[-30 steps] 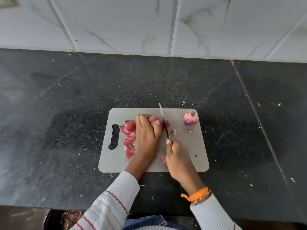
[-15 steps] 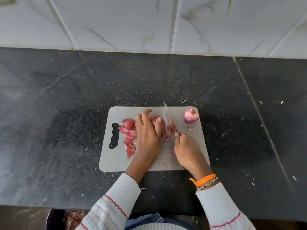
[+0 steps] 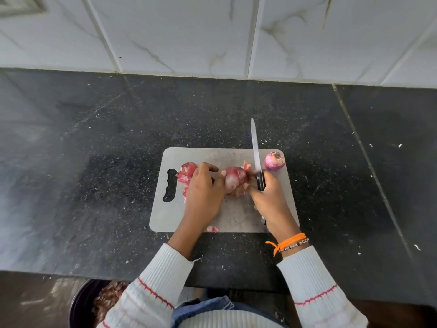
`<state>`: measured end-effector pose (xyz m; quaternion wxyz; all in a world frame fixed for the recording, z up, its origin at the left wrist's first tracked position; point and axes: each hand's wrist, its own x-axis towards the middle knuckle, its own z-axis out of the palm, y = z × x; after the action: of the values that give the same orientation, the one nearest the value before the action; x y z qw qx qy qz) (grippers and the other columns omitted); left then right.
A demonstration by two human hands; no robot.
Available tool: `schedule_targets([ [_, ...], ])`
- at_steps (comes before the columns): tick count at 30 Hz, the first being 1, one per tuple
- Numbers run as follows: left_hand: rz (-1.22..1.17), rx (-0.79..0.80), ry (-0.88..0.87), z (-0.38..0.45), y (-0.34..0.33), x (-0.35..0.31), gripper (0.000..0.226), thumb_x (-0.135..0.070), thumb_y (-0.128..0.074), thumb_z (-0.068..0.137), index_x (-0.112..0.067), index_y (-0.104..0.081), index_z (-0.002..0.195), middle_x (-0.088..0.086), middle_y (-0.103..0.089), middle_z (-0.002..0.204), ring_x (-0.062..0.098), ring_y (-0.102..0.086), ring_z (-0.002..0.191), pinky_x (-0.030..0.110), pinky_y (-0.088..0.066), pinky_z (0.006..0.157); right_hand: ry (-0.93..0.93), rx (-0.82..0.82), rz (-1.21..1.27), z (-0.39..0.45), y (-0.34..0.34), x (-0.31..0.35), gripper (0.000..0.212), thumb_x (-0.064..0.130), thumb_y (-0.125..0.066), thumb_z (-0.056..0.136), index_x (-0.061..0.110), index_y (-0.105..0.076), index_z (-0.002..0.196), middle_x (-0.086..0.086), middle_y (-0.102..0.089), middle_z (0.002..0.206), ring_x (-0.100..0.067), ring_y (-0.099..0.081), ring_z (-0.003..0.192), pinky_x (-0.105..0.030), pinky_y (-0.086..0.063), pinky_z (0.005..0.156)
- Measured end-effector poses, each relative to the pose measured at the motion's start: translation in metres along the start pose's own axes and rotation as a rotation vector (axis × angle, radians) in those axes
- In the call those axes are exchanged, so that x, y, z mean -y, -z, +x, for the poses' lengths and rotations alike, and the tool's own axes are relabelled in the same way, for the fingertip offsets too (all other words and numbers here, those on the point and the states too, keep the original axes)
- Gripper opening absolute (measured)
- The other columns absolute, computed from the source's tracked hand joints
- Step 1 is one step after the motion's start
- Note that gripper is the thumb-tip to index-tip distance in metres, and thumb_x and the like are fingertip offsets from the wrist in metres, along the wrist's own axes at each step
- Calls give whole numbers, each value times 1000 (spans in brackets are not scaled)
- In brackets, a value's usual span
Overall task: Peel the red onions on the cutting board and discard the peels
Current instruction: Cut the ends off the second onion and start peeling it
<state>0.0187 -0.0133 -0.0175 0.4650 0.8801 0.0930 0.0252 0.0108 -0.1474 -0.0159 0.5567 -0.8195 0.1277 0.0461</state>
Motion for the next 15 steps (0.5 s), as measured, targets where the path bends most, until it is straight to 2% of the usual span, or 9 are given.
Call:
schedule_targets([
  [3, -129, 47, 54, -10, 1, 0, 18, -24, -46, 95, -11, -48, 108, 3, -60, 93, 25, -62, 88, 44, -53, 79, 46, 29, 84, 8, -2, 6, 15, 11, -61, 87, 21, -61, 98, 1, -68, 101, -12, -62, 99, -30, -50, 88],
  [5, -70, 38, -25, -15, 1, 0, 22, -24, -46, 96, -12, -47, 114, 4, -62, 95, 22, -61, 84, 34, -49, 77, 59, 69, 107, 13, -5, 9, 13, 11, -62, 87, 17, -63, 98, 1, -68, 102, -10, -62, 100, -28, -49, 89],
  [6, -18, 31, -71, -17, 1, 1, 25, -24, -46, 96, -13, -47, 118, 4, -63, 96, 21, -60, 84, 29, -44, 74, 58, 75, 76, 15, -7, 10, 13, 14, -62, 87, 16, -64, 100, 1, -69, 101, -10, -62, 98, -27, -50, 86],
  [8, 14, 31, -140, -17, 0, 4, 30, -24, -47, 96, -13, -48, 123, 8, -65, 101, 24, -61, 90, 28, -41, 73, 43, 73, 36, 18, -9, 8, 14, 21, -60, 89, 18, -64, 102, 1, -68, 99, -12, -62, 93, -28, -51, 76],
  [10, 11, 58, -181, -15, -2, 8, 36, -23, -49, 95, -14, -48, 129, 8, -58, 111, 21, -56, 100, 26, -41, 83, 15, 73, 63, 19, -8, 6, 11, 24, -56, 92, 19, -62, 99, -1, -67, 97, -15, -63, 91, -25, -50, 64],
  [12, 29, 83, -218, -15, -5, 11, 43, -27, -50, 94, -16, -45, 135, 6, -43, 114, 18, -46, 107, 25, -37, 96, -22, 54, 63, 17, -6, 3, 14, 27, -49, 95, 17, -59, 97, -8, -65, 95, -20, -62, 87, -25, -46, 55],
  [13, 50, 84, -243, -15, -7, 12, 46, -33, -49, 93, -18, -43, 136, 5, -38, 115, 19, -41, 111, 27, -34, 101, -35, 35, 51, 16, -5, 1, 19, 30, -45, 97, 15, -57, 97, -11, -64, 96, -22, -60, 86, -29, -47, 54],
  [15, 112, 63, -290, -17, -14, 12, 57, -50, -37, 89, -21, -41, 138, 6, -37, 124, 20, -35, 116, 28, -25, 102, -24, -14, 16, 10, 0, -3, 24, 31, -37, 99, 16, -56, 97, -11, -62, 99, -23, -58, 89, -38, -51, 69],
])
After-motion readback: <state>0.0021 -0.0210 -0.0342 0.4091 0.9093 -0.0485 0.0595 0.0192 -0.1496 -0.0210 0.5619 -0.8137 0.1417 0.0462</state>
